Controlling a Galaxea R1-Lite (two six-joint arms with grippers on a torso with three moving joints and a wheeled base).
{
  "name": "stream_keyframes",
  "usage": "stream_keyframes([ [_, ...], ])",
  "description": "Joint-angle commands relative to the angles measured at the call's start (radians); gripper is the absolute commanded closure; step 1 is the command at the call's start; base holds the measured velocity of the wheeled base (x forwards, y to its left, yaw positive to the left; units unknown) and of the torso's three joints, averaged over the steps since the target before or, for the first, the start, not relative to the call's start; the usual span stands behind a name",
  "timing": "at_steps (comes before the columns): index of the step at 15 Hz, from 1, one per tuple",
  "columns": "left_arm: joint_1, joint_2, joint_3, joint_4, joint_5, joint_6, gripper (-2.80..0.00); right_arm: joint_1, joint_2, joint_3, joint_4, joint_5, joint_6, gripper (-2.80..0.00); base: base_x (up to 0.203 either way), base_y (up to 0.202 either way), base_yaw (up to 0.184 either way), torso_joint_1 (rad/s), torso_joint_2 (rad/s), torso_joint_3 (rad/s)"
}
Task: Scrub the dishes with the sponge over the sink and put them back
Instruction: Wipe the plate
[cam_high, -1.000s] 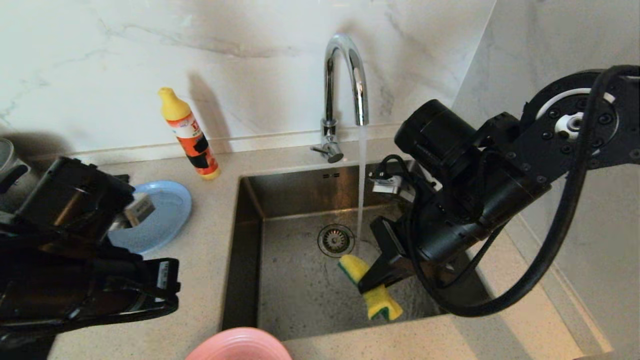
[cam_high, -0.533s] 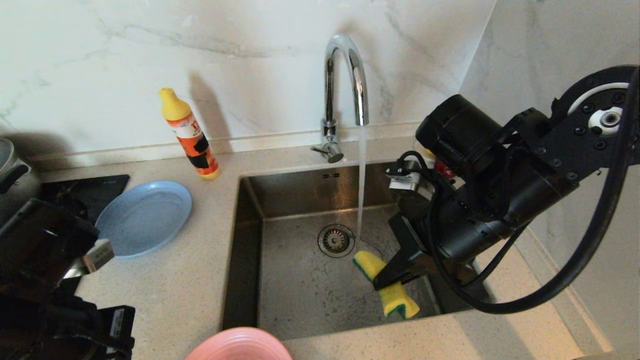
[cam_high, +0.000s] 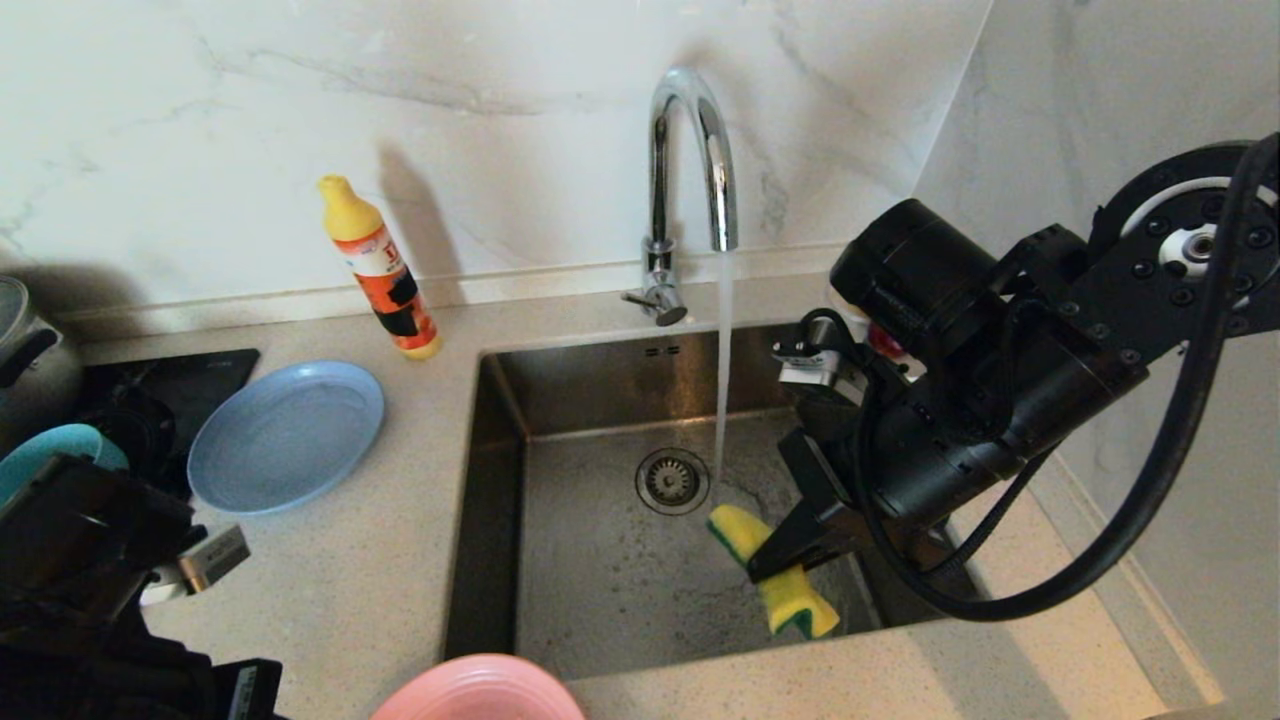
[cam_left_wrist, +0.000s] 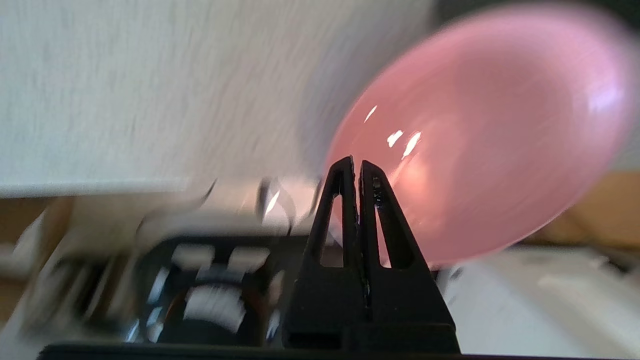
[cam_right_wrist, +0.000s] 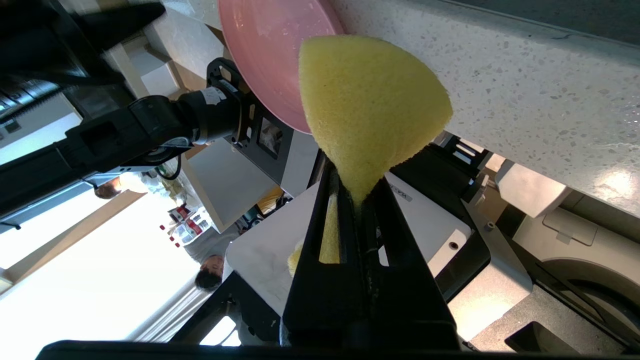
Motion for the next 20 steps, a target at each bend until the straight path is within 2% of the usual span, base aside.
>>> stream_keyframes([
  [1,-0.001,0.000,0.017,-0.007,-0.001,-0.002,0.00,0.000,0.002,-0.002,0.005,0.003,0.003,0.00,0.000,0.000,0.000,0.000,0.00,0.000],
  [2,-0.001,0.008,0.039,-0.008,0.000,0.002,-2.80,0.002,0.003,-0.002,0.005,0.003,0.003,0.00,0.000,0.000,0.000,0.000,0.00,0.000],
  [6,-0.024,0.016,0.095,-0.051,-0.033,0.011,-2.80,0.000,0.006,-0.002,0.005,0.003,0.003,0.00,0.000,0.000,0.000,0.000,0.00,0.000],
  [9,-0.041,0.063,0.158,-0.137,-0.042,0.029,-2.80,0.000,0.007,-0.002,0.005,0.002,0.003,0.00,0.000,0.000,0.000,0.000,0.00,0.000],
  [12,-0.044,0.119,0.212,-0.268,-0.029,0.031,-2.80,0.001,0.009,-0.002,0.005,0.002,0.003,0.00,0.000,0.000,0.000,0.000,0.00,0.000],
  [16,-0.044,0.160,0.205,-0.300,-0.009,0.031,-2.80,0.002,0.010,-0.002,0.005,0.009,0.003,0.00,0.000,0.000,0.000,0.000,0.00,0.000],
  [20,-0.044,0.216,0.238,-0.464,0.033,0.021,-2.80,0.000,0.007,0.000,0.005,0.014,0.003,0.00,0.000,0.000,0.000,0.000,0.00,0.000],
])
